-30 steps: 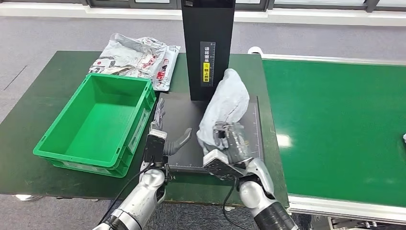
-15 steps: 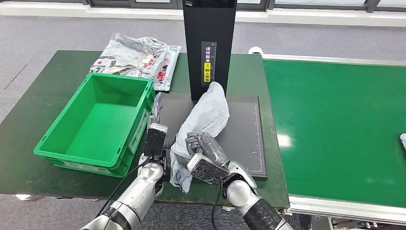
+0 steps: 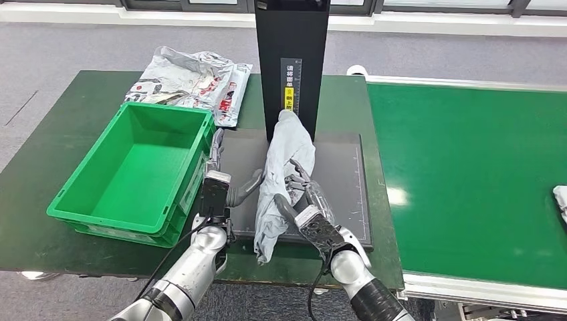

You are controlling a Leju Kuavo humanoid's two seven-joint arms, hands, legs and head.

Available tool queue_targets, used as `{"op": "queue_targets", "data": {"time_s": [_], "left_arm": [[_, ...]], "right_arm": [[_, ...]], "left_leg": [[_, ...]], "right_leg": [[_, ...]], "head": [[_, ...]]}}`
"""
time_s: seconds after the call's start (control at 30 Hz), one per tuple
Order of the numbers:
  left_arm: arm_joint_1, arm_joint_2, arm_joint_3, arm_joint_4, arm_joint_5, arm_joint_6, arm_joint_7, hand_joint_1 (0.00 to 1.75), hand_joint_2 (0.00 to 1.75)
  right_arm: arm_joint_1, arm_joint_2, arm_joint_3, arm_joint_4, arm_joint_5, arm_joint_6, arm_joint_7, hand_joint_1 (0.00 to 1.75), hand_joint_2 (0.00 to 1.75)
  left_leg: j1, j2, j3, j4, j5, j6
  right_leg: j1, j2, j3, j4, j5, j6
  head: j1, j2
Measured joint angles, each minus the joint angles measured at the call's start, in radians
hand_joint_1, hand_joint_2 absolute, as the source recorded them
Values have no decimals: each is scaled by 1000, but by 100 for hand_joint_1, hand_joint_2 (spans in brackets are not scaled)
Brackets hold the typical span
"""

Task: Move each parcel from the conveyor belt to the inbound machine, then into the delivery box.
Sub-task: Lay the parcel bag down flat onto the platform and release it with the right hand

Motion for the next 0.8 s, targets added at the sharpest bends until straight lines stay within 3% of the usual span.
{"op": "queue_targets", "data": {"time_s": [0.2, 0.33, 0.43, 0.57, 0.8], "left_arm": [[3, 4, 0, -10, 24, 10, 0, 0, 175], [7, 5, 0, -28, 29, -1, 0, 0, 175], [15, 6, -4, -66, 38, -64, 0, 0, 175], [21, 16, -44, -99, 25, -231, 0, 0, 175], [8, 29, -114, -63, -50, -293, 2, 0, 175]], "right_arm": [[19, -2, -30, 3, -72, 0, -35, 0, 0], [23, -3, -45, 4, -143, 49, -39, 0, 0], [23, -4, -67, 16, -275, 169, -43, 0, 0], [9, -6, -99, 55, -402, 317, -61, 0, 0], [-5, -9, -113, 90, -426, 368, -75, 0, 0]], "left_leg": [[0, 0, 0, 0, 0, 0], [0, 0, 0, 0, 0, 0], [0, 0, 0, 0, 0, 0], [0, 0, 0, 0, 0, 0], [0, 0, 0, 0, 0, 0]], "right_leg": [[0, 0, 0, 0, 0, 0], [0, 0, 0, 0, 0, 0], [0, 0, 0, 0, 0, 0], [0, 0, 0, 0, 0, 0], [0, 0, 0, 0, 0, 0]], "head": [[0, 0], [0, 0], [0, 0], [0, 0], [0, 0]]}}
